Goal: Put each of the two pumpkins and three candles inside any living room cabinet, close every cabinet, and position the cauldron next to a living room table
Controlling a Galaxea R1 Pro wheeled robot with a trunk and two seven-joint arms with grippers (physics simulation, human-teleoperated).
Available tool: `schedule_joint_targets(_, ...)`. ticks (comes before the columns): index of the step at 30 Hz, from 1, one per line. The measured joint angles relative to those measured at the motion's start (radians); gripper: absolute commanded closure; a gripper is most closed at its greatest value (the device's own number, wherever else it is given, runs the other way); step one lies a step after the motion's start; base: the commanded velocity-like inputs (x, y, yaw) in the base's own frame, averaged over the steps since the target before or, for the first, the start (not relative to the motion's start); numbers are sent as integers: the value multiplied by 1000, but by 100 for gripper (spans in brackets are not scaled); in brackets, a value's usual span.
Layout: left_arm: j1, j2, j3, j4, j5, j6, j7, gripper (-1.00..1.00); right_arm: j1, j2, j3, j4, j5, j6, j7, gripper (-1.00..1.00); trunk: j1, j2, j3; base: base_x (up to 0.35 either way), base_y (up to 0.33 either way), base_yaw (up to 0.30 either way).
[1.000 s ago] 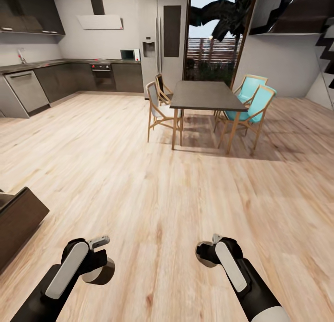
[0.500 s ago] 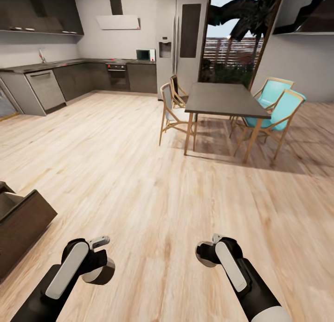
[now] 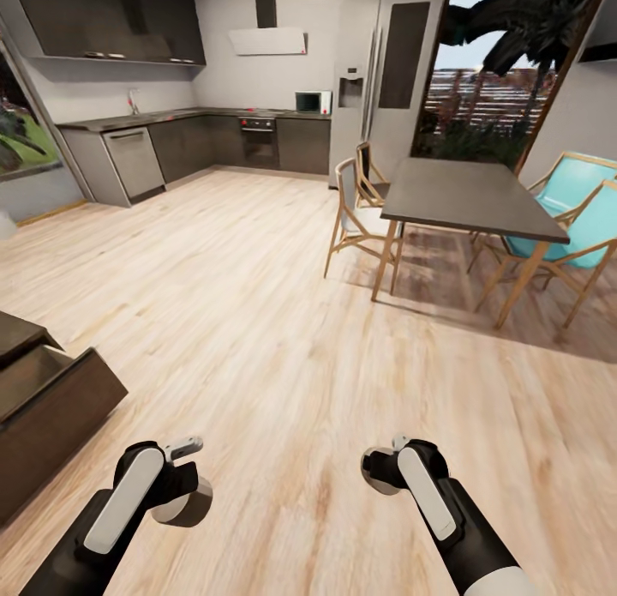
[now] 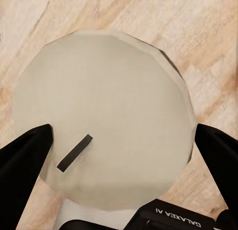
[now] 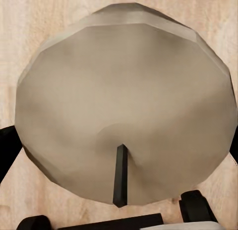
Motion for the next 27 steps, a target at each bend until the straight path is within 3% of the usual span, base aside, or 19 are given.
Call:
schedule_joint_targets(17, 0, 0, 0, 0, -2, 1, 0, 100, 0, 0, 1, 1, -2, -1, 0, 100, 0, 0, 0, 298, -28, 290)
schedule_joint_targets(27, 0, 0, 1, 0, -3, 1, 0, 100, 0, 1, 1, 2, -2, -2, 0, 100, 0, 0, 0, 273, -120, 291)
